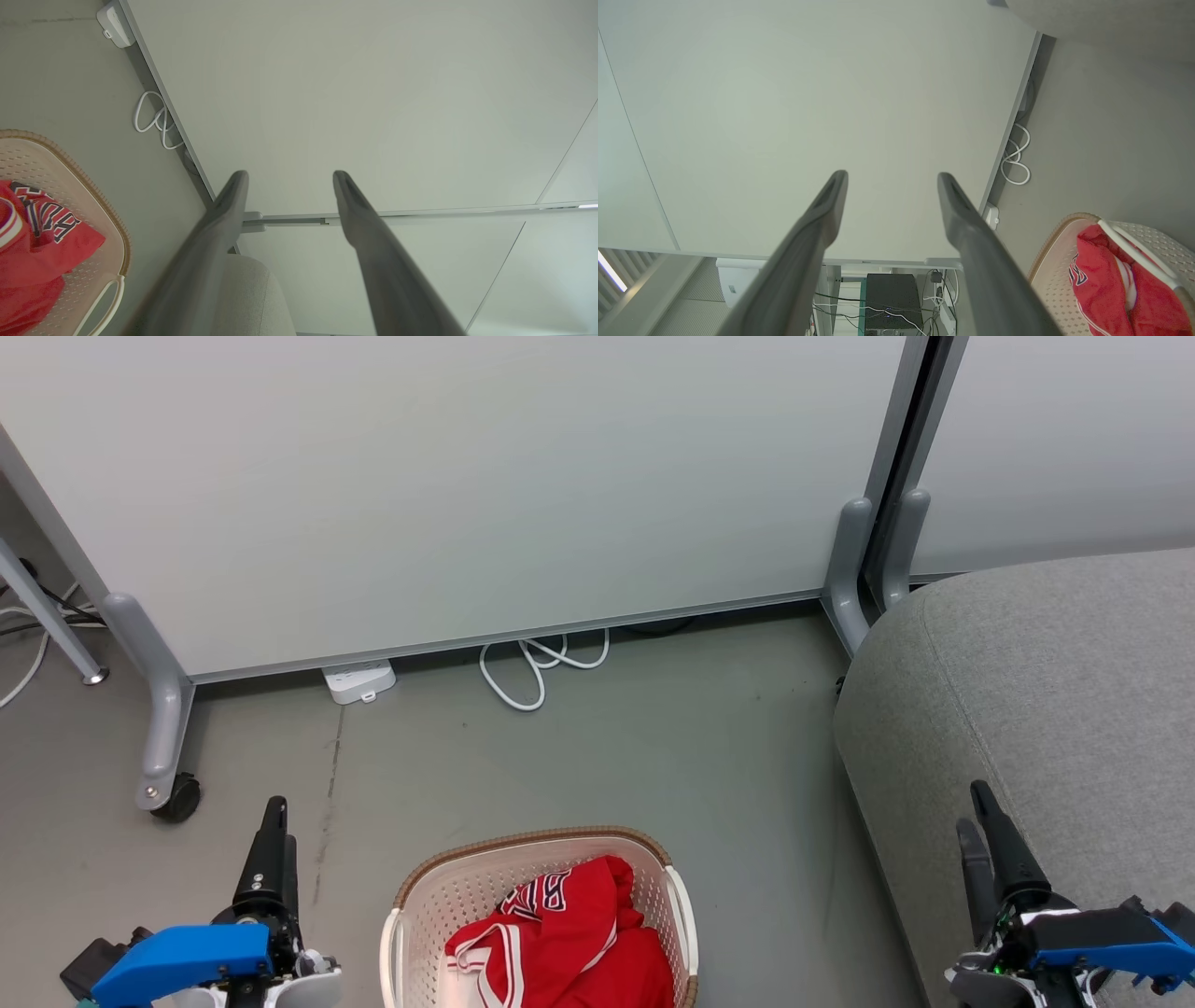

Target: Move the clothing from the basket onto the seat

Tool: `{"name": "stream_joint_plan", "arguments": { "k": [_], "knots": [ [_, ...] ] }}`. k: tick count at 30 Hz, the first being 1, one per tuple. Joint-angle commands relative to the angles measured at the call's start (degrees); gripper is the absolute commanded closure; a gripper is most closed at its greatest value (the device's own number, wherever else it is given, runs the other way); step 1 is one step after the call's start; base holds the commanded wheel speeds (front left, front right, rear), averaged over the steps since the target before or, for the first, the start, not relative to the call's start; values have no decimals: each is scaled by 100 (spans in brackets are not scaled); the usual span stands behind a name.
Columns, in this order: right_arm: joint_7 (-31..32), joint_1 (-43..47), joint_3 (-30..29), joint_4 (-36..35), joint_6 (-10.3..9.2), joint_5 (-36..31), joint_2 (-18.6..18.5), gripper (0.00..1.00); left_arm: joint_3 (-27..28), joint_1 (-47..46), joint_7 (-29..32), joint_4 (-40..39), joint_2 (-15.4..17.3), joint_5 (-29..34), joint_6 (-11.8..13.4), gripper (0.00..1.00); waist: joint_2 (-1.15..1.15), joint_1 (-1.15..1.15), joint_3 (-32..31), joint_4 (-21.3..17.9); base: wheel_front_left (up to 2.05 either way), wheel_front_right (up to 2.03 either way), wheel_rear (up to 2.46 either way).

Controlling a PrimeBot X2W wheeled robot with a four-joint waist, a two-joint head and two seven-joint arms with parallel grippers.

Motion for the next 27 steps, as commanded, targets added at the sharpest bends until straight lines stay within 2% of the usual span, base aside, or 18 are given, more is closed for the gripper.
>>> {"name": "stream_joint_plan", "arguments": {
  "k": [1,13,27],
  "knots": [
    [-61,-172,10,-49,3,-245,-45,0,-47,-172,-62,-128,40,201,49,0,0,0,2,0,0,0,0],
    [-365,-264,1,9,5,-1785,-30,0,-303,-166,-366,-280,54,1767,197,0,0,0,23,11,0,0,0],
    [-618,-279,76,48,7,-3114,-37,0,-550,-162,-674,-263,57,3304,244,0,0,0,22,17,0,0,0]
  ]
}}
